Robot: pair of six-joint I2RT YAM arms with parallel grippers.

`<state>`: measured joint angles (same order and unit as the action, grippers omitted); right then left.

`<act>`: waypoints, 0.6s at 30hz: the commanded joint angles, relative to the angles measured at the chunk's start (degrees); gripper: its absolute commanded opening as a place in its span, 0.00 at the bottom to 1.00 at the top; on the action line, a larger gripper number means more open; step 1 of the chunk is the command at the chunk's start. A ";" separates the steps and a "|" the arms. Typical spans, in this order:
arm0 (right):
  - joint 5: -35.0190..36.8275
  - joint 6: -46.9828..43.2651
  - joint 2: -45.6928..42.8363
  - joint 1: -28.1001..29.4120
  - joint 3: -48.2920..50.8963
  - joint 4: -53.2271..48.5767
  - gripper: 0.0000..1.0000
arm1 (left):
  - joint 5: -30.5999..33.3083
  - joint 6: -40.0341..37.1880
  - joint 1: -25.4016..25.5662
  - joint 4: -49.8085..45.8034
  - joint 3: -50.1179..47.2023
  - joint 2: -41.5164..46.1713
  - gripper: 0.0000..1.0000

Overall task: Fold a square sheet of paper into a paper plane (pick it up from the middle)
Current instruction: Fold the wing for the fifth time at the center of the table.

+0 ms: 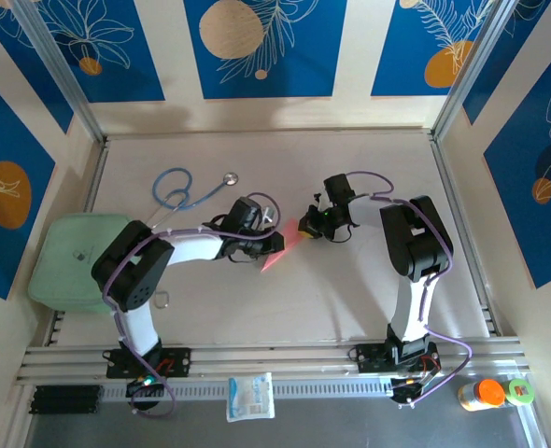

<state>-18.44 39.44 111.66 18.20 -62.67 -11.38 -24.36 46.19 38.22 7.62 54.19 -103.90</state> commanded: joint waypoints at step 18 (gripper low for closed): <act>-0.72 0.43 -6.16 2.62 -1.39 -2.28 0.09 | -0.43 0.50 -0.55 -2.61 -2.43 -5.09 0.04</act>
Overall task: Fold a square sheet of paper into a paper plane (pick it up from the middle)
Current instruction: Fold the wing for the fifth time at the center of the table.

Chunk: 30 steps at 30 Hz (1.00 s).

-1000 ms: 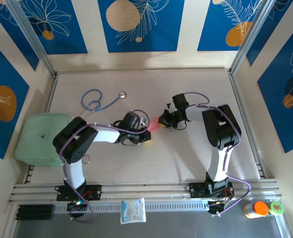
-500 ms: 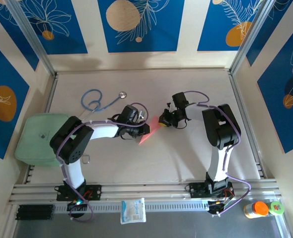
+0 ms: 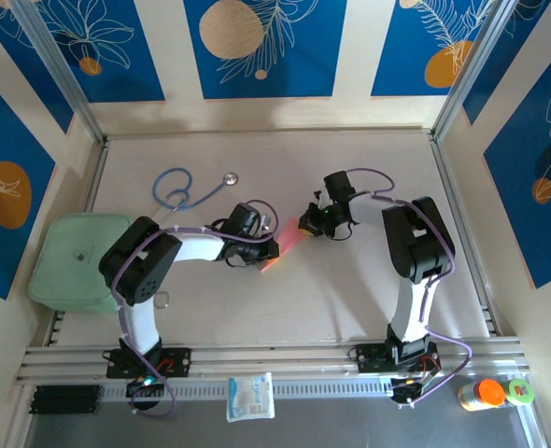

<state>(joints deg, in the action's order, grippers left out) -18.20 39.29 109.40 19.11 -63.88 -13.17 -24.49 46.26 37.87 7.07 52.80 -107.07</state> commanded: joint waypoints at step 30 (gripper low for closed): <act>1.67 3.73 5.70 4.02 1.49 -2.34 0.08 | -0.74 -5.12 0.55 -9.05 -8.30 5.81 0.08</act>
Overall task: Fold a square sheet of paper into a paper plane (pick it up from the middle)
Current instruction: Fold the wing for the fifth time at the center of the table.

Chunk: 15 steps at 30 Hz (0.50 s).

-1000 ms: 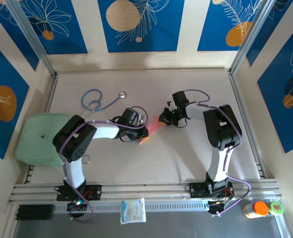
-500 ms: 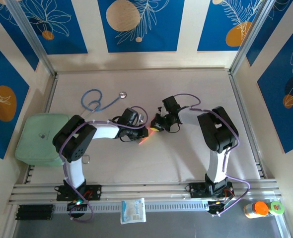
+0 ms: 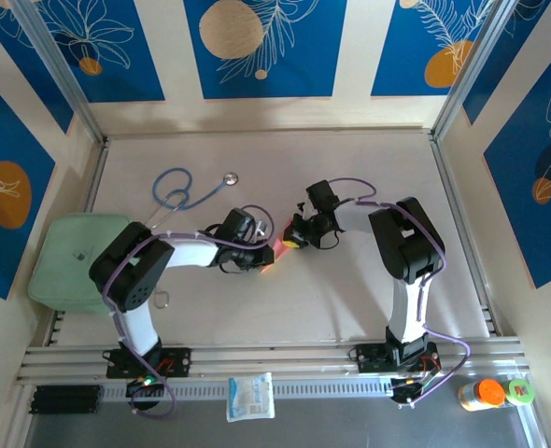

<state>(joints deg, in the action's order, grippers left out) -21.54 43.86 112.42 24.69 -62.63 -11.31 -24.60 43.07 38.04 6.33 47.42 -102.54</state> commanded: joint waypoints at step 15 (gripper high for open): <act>3.95 -5.65 -1.83 -0.82 -4.70 -9.17 0.10 | 4.87 -11.53 0.42 -22.07 -2.57 13.86 0.07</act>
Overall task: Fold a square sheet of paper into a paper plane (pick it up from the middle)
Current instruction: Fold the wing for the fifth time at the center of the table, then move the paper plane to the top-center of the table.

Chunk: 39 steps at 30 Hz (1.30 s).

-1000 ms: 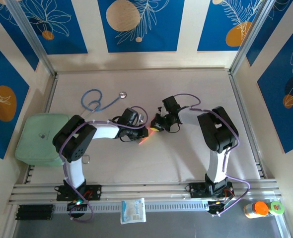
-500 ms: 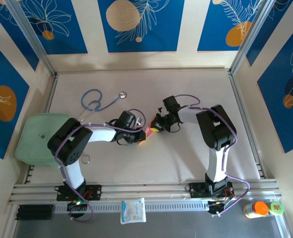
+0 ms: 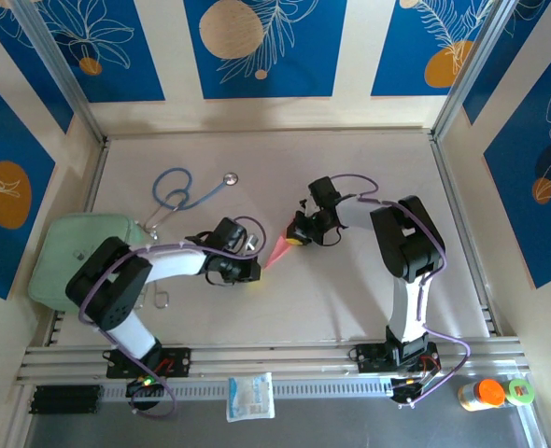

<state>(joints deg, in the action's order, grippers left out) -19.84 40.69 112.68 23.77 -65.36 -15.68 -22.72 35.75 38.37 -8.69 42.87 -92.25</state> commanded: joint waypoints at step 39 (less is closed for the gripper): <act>48.22 19.97 7.83 16.59 -32.18 -48.61 0.52 | 25.62 -3.93 -11.06 -3.60 -7.46 21.06 0.99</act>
<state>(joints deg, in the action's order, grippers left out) 26.17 57.84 123.11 40.07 -98.21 -61.58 2.02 31.57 27.97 -12.86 35.59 -70.72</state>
